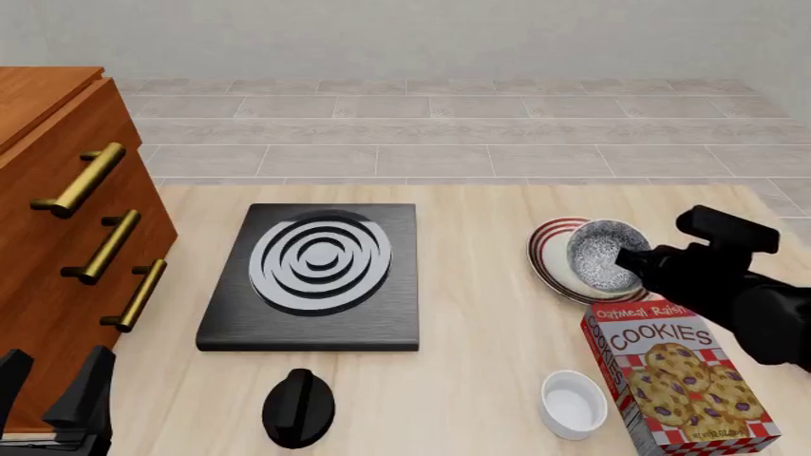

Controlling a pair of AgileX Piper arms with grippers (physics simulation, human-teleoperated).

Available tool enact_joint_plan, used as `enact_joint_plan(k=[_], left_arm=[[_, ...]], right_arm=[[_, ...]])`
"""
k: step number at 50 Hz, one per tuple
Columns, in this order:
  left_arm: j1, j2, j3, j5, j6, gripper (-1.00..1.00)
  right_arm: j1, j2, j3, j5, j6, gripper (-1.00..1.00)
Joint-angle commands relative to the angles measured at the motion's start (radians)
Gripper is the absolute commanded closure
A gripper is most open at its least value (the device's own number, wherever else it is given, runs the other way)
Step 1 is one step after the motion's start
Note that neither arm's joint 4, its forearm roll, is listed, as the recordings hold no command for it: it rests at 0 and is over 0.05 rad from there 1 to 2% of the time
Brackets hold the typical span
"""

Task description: Pick the akita bowl next to the ramekin and place it on the plate.

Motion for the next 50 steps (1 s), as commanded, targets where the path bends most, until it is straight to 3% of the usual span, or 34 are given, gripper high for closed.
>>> enact_joint_plan(k=[1,50], left_arm=[[-0.001,0.000,0.000,0.002,0.001,-1.00],[-0.001,0.002,0.000,0.005,0.001,-1.00]], right_arm=[[-0.012,0.037,-0.019,-0.022,-0.001,1.00],[-0.055,0.197,-0.059,-0.107,-0.022,1.00]])
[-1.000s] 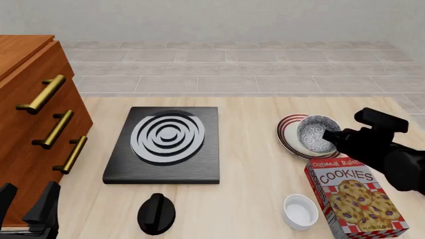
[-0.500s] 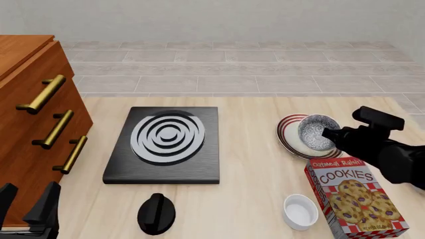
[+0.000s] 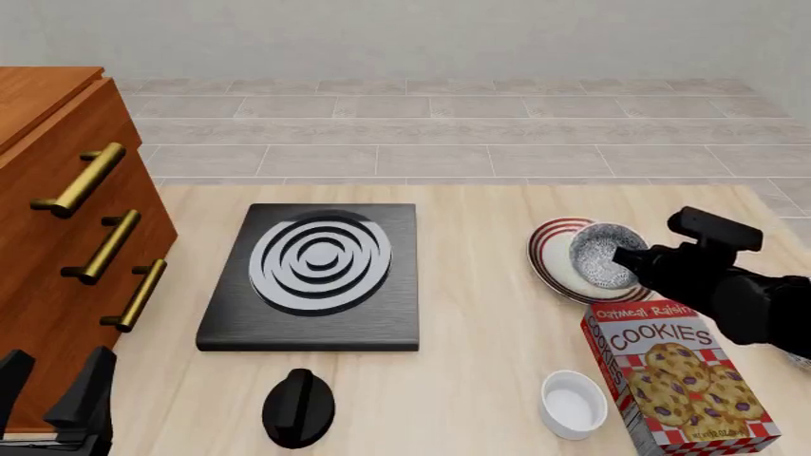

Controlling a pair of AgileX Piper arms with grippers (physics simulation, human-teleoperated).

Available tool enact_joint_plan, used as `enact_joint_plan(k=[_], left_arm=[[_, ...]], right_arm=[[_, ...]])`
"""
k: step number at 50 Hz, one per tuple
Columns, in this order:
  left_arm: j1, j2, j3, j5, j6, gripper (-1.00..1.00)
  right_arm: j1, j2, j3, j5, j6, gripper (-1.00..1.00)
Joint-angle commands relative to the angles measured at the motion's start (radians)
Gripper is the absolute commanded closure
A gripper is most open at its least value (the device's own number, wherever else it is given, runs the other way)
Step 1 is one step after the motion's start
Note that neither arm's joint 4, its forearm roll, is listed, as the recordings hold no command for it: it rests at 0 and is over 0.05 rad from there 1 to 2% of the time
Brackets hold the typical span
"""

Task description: Pick the akita bowl next to the ramekin and place it on the plate.

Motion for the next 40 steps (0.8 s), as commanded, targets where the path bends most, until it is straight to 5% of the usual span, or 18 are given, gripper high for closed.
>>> enact_joint_plan(k=[1,40], left_arm=[[0.001,0.000,0.000,0.001,-0.001,-1.00],[0.002,0.010,0.001,-0.006,-0.003,-1.00]], right_arm=[[-0.008,0.030,-0.009,-0.021,-0.001,1.00],[-0.024,0.116,-0.034,-0.065,-0.009,1.00]])
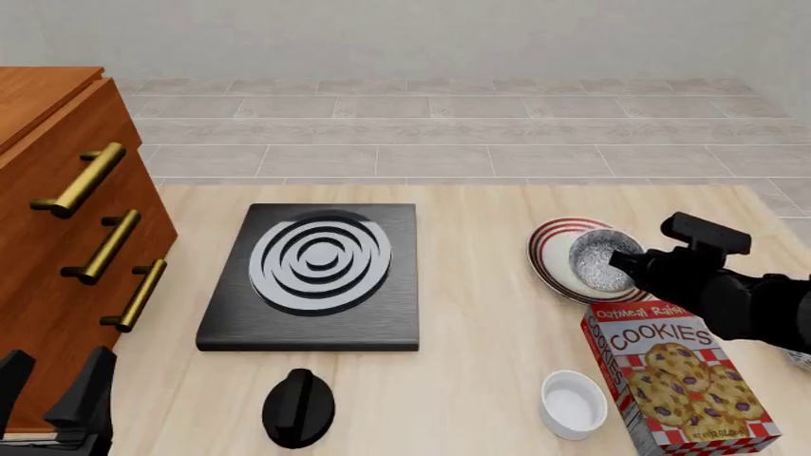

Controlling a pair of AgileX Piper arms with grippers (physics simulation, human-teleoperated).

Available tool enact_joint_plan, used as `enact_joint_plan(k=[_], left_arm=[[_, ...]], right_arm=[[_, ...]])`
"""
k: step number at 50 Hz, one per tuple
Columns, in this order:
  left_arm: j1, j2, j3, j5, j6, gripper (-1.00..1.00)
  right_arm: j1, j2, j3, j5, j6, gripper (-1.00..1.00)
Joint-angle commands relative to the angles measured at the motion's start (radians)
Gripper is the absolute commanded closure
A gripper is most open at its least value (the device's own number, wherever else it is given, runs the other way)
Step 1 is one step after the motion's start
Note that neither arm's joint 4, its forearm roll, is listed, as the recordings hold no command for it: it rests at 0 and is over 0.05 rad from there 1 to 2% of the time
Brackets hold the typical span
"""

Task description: Pick the akita bowl next to the ramekin and place it on the plate.

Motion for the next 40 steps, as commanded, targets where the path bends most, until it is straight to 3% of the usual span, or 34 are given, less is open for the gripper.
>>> enact_joint_plan(k=[1,40], left_arm=[[-0.001,0.005,0.000,-0.003,0.001,-1.00],[-0.002,0.012,0.000,-0.002,0.005,-1.00]], right_arm=[[-0.006,0.016,-0.014,-0.008,0.003,1.00],[-0.027,0.115,-0.066,-0.042,-0.009,1.00]])
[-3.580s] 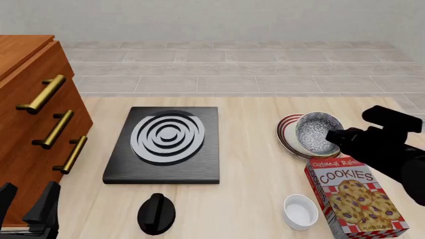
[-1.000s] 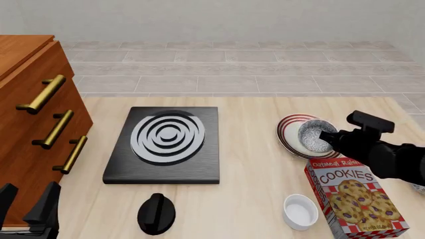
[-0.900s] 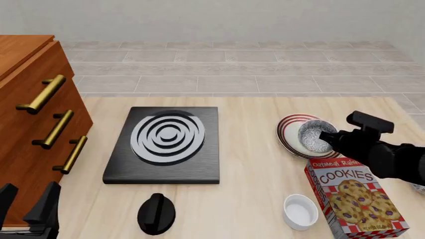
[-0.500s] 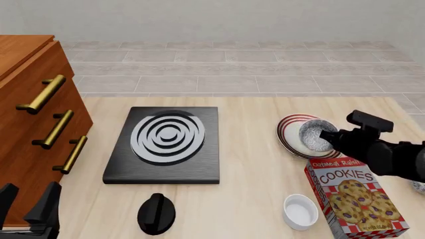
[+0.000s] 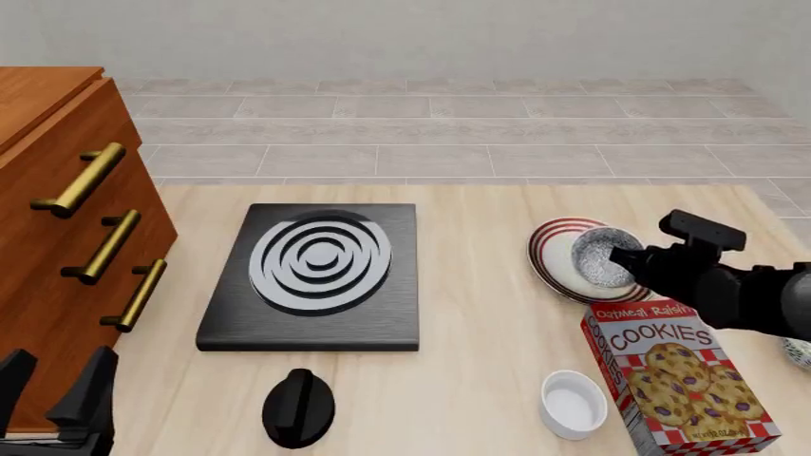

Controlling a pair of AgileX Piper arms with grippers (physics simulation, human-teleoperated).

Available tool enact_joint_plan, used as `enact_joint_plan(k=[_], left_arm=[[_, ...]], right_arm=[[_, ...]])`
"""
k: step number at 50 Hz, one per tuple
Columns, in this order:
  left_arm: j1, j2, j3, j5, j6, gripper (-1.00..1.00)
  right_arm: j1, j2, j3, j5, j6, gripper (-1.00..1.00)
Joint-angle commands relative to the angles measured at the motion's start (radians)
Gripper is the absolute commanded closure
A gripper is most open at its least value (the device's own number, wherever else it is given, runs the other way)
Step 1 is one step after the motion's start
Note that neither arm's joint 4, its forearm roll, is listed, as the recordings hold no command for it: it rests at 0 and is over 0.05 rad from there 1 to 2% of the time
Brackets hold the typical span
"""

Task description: Pick the akita bowl next to the ramekin and place it on the plate.

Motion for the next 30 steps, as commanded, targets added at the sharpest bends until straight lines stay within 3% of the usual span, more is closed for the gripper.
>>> enact_joint_plan(k=[1,30], left_arm=[[0.001,0.001,0.000,0.001,0.000,-1.00],[0.003,0.017,0.000,-0.010,-0.006,-1.00]], right_arm=[[-0.004,0.031,-0.011,-0.021,-0.001,1.00],[-0.010,0.085,-0.044,-0.037,-0.005,1.00]])
